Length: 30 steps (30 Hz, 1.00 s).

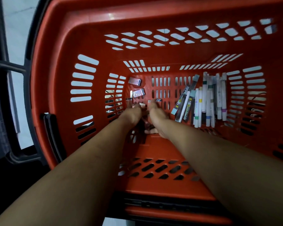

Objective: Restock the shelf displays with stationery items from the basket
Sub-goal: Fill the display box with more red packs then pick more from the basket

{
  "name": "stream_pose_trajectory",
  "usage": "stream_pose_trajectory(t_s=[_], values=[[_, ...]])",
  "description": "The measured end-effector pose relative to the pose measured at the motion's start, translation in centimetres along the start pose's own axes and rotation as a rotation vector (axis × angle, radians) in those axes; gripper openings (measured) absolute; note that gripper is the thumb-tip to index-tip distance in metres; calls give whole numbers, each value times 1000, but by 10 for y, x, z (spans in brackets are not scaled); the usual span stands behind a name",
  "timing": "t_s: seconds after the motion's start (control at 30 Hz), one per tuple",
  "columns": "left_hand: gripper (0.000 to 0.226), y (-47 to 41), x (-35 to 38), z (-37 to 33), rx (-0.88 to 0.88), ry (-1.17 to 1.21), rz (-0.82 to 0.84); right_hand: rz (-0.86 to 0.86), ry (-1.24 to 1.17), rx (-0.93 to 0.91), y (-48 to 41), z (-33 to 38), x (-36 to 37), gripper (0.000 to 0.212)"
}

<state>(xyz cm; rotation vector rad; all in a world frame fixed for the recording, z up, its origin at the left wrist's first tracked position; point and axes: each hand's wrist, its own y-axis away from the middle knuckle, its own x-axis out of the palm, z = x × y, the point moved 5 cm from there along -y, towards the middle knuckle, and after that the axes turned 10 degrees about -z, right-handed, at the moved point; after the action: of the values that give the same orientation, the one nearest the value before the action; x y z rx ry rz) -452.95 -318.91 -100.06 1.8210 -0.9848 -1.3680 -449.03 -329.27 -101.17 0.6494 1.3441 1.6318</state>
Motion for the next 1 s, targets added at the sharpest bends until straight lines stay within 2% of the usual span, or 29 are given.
stream_pose_trajectory(t_s=[0.07, 0.13, 0.2, 0.4, 0.5, 0.57, 0.7, 0.87, 1.0], values=[[49, -1, -1, -3, -29, 188, 97, 33, -52, 29, 1, 0, -4, 73], [36, 0, -5, -6, -29, 201, 107, 58, -77, 41, 3, 2, -7, 76], [32, 1, -7, -6, -42, 167, 112, 90, -82, 54, 3, 2, -8, 79], [54, -1, -6, 4, -52, 214, 58, 152, -18, 7, 6, 4, -8, 75], [67, -1, -2, 11, -80, 270, 56, 175, 51, -44, 8, 6, -9, 59], [67, -2, 1, 12, -100, 326, 68, 177, 78, -70, 10, 7, -10, 46], [63, 2, 4, 6, -144, 442, 83, 46, 195, -254, 6, 14, -7, 37], [54, 11, 5, -15, -119, 593, 135, -164, 162, -479, 8, 33, -6, 26], [62, 14, 9, -29, -95, 745, 211, -324, 165, -644, 25, 47, -12, 23]])
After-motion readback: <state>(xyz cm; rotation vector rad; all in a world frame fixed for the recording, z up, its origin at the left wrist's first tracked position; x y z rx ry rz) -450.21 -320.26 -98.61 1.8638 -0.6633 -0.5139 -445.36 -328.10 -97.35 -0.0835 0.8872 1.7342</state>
